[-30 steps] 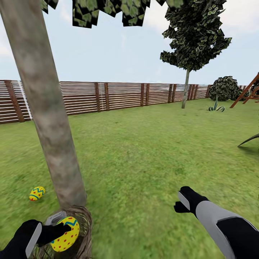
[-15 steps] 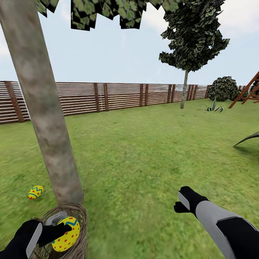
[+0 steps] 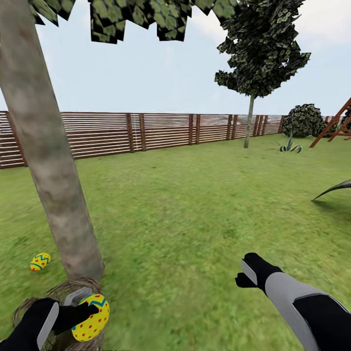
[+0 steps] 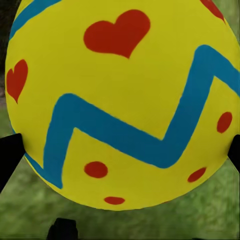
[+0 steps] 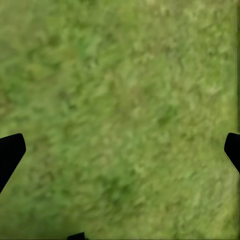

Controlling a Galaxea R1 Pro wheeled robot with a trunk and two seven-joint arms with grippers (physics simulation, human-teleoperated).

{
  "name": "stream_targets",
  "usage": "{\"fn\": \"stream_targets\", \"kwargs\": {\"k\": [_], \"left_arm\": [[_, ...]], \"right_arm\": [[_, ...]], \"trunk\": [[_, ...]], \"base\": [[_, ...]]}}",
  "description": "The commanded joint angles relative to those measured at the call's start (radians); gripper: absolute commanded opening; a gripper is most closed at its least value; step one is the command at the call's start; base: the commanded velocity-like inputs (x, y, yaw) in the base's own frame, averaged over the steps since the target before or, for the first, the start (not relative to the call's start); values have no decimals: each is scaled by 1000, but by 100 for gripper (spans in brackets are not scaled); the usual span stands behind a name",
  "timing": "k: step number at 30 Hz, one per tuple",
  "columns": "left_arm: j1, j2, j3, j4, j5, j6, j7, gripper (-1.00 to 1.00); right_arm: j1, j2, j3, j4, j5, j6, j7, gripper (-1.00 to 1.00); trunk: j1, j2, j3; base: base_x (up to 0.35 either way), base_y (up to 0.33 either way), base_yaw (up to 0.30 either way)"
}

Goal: Take the three Easter eggs out of the wicker basket on the lawn in the garden, then place them on the lawn next to a single tree (choose any tree) so that all three eggs are next to the same tree and none are left in the basket.

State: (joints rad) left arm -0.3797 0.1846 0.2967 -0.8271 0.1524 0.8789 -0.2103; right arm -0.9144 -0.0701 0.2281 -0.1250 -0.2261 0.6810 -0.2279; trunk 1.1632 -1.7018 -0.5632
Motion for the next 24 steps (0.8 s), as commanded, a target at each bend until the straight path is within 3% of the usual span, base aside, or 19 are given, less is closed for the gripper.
{"fn": "stream_targets", "kwargs": {"k": [1,10,19,24], "left_arm": [[-1,-3,2,-1,2,6,-2,-100],[-1,-5,2,0,3,6,-2,-100],[-1,-10,2,0,2,4,-3,-100],[-1,-11,6,19,5,3,-1,-100]], "right_arm": [[0,0,7,-2,-11,5,-5,100],[0,-3,6,-2,-12,5,-5,100],[0,-3,5,-2,-12,3,-5,100],[0,-3,5,-2,-12,3,-5,100]], "trunk": [[-4,7,2],[-35,63,21],[-35,63,20],[-35,63,20]], "base": [[0,-309,214],[0,-309,241],[7,-308,18],[232,-216,0]]}}
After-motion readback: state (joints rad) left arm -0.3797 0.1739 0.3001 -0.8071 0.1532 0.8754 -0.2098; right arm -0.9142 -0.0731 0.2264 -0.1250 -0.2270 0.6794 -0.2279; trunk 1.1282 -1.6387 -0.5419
